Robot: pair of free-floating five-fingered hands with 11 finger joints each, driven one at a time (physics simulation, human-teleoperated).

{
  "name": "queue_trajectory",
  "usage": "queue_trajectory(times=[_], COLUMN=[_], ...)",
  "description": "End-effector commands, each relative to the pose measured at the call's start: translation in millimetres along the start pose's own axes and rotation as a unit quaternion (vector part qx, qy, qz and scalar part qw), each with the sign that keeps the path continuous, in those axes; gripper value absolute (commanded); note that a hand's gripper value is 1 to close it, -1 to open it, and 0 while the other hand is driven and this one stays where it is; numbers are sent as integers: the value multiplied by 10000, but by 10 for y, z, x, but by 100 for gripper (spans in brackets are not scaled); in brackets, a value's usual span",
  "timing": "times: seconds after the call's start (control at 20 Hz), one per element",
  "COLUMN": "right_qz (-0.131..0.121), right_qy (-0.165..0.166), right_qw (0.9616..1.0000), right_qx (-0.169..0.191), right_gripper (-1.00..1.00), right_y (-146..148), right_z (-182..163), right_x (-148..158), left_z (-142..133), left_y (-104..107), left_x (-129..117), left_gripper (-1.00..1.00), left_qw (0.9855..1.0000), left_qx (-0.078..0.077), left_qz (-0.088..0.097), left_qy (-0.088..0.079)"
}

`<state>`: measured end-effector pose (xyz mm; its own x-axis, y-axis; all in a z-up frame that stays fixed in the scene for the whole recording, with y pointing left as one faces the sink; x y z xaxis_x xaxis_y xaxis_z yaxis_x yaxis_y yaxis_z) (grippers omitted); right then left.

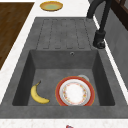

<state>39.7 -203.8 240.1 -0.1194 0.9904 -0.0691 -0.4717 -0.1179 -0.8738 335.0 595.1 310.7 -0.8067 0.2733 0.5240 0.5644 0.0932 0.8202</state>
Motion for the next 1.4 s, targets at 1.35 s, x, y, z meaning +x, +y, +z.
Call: queue_trajectory(times=[1.35], right_qz=[0], right_qy=[0], right_qw=[10000], right_qx=[0], right_gripper=[0], right_y=[0], right_z=[0], right_x=[0], left_z=[2263], left_y=[-1354], left_x=[-1141], left_gripper=[100], left_qw=[9942], left_qx=[867], left_qz=[-427], left_qy=[-461])
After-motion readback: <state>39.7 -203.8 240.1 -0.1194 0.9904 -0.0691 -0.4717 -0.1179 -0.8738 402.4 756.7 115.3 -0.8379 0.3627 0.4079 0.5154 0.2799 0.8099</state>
